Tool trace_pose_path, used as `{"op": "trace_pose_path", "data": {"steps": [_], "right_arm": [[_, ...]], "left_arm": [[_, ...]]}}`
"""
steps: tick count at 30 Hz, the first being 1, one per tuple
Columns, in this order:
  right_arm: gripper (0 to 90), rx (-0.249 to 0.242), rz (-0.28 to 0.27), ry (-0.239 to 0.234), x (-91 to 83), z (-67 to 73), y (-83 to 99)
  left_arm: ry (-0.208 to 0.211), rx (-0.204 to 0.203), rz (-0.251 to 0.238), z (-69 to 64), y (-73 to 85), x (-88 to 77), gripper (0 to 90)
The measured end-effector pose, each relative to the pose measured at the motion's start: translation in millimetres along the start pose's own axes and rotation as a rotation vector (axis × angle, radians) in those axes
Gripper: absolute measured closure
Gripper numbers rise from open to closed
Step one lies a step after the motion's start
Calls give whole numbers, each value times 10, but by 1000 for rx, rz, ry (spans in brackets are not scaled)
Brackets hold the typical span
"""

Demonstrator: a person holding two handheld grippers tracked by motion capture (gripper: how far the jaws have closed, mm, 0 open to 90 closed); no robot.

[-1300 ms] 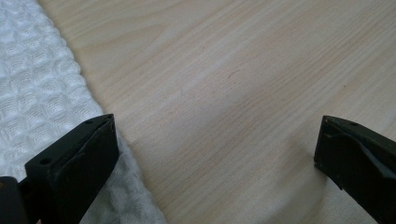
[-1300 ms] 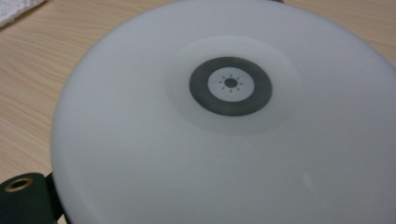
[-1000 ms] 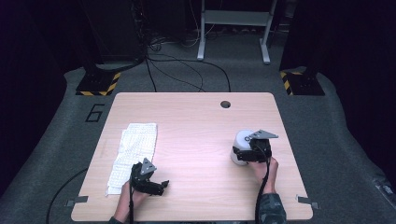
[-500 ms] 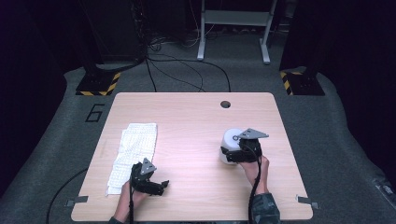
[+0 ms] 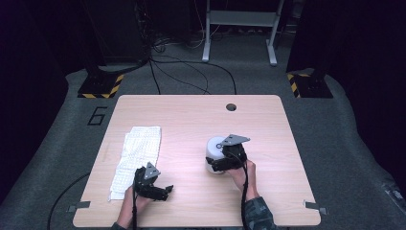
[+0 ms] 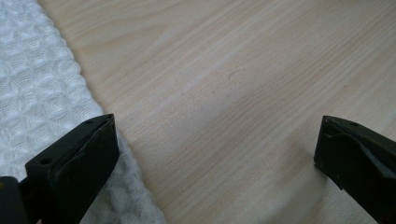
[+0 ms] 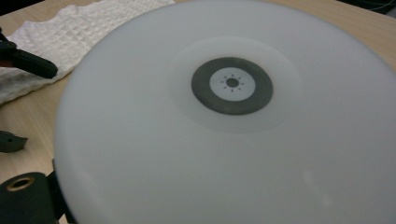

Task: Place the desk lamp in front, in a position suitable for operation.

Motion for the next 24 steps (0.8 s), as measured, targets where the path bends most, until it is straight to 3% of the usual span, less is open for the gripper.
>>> {"op": "trace_pose_path", "data": {"steps": [11,15,24], "right_arm": [[80,-32,23,-36,214,155,2],[79,-16,17,-44,244,176,33],[68,-33,-10,-49,246,186,72]], "left_arm": [[0,0,0,0,0,0,0],[0,0,0,0,0,0,0],[0,0,0,0,0,0,0]]}}
Point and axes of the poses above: each handheld gripper's, and its own axes: x roughly forward along the jaws, y roughly out of its underside, z roughly to its left, the point moved 2 cm from there along x, roughly forward along the jaws, and after that the axes turned 2 degrees about -y, right-handed, at the moved point
